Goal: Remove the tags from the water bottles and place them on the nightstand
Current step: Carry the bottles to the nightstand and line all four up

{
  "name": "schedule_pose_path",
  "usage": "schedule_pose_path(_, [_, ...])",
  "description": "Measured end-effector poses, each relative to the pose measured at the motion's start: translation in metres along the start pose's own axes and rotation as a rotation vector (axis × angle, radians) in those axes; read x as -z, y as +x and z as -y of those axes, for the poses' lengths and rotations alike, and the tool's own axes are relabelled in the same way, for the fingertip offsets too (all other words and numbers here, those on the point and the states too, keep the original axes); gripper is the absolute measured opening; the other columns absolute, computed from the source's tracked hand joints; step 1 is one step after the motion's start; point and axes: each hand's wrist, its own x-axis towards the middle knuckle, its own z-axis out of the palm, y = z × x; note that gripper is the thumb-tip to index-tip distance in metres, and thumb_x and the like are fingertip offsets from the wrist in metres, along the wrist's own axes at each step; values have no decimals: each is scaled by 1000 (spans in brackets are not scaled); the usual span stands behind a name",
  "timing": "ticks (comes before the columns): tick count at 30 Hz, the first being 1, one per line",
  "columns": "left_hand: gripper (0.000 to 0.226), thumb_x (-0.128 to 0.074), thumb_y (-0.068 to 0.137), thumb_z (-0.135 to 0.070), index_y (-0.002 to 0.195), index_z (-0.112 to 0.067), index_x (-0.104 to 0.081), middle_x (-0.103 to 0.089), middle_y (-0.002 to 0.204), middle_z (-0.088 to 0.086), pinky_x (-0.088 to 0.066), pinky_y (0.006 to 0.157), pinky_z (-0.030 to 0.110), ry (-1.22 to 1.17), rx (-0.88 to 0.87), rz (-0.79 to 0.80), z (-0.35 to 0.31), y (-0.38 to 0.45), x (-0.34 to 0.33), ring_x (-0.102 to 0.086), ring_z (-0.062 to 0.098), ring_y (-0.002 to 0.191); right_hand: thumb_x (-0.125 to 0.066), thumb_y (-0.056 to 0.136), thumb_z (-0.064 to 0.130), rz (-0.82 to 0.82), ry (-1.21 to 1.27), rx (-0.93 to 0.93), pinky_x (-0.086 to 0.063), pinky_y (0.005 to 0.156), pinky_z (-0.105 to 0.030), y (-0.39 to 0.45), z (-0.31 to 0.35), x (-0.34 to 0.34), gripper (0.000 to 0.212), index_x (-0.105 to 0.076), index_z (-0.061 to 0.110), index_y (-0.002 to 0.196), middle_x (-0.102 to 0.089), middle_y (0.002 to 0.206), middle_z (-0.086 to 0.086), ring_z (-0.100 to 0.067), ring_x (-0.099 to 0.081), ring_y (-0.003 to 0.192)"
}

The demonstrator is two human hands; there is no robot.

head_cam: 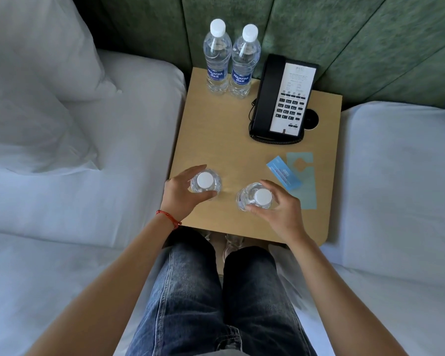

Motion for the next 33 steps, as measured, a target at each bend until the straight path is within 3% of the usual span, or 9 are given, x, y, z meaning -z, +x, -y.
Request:
schedule_pose_path(2, [64,-85,59,-17,118,-17,-61,-62,117,-3,-42,93,23,-3,6,-15,-1,5,-1,-56,8,106,-86,59,25,-12,34,-33,-39,93,-6,5,1,0,62,-63,18,116,-62,113,11,-2,-57,108])
schedule_pose_path(6, [61,-85,59,-14,115,-15,-63,-66,108,-1,-44,92,24,-22,38,-45,-5,22,2,-61,13,101,-86,58,24,-32,104,-107,-43,99,-24,20,4,-1,62,-64,19,115,-66,112,7,-7,-60,109])
schedule_pose_path(13, [58,-84,60,-12,114,-10,-63,-65,100,-3,-47,92,29,-24,41,-59,-15,56,12,-62,15,98,-85,59,20,-46,152,-147,-43,101,-30,48,15,-4,61,-63,19,117,-66,114,5,-9,-58,111])
schedule_pose_path(17, [55,-84,61,-12,112,-11,-65,-65,97,-5,-47,88,27,-7,26,-59,-22,82,19,-62,14,94,-85,61,19,-49,164,-134,-44,95,-21,73,26,-5,62,-62,17,118,-68,112,1,-9,-60,106])
schedule_pose_path(21, [52,-84,60,-13,109,-12,-66,-65,92,-4,-47,84,26,30,-4,-58,-32,112,26,-61,15,89,-86,59,19,-86,170,-113,-46,80,-7,106,40,-4,60,-65,18,114,-69,95,10,-2,-62,90])
schedule_pose_path(26, [49,-84,61,-14,107,-14,-67,-66,87,0,-50,88,35,74,-58,-60,-49,151,35,-63,23,90,-86,58,20,-101,166,-81,-47,86,-18,150,59,-3,62,-63,18,116,-69,96,9,-3,-62,92])
schedule_pose_path(29, [48,-83,62,-15,107,-16,-67,-66,88,-1,-51,87,37,96,-116,-59,-58,174,38,-63,24,90,-86,58,19,-96,179,-69,-46,85,-11,177,68,-2,62,-63,18,116,-69,101,8,-1,-62,92])
schedule_pose_path(31, [49,-83,62,-17,108,-17,-67,-65,88,-4,-50,84,29,103,-148,-58,-64,189,38,-62,22,87,-86,58,17,-105,189,-55,-44,74,-2,194,73,0,55,-66,22,109,-68,90,16,9,-61,81])
schedule_pose_path(33, [48,-83,62,-16,108,-16,-67,-64,89,-9,-45,76,11,103,-188,-57,-69,203,38,-60,14,82,-85,58,15,-117,191,-32,-41,65,1,209,75,0,46,-67,32,96,-65,78,26,18,-58,69])
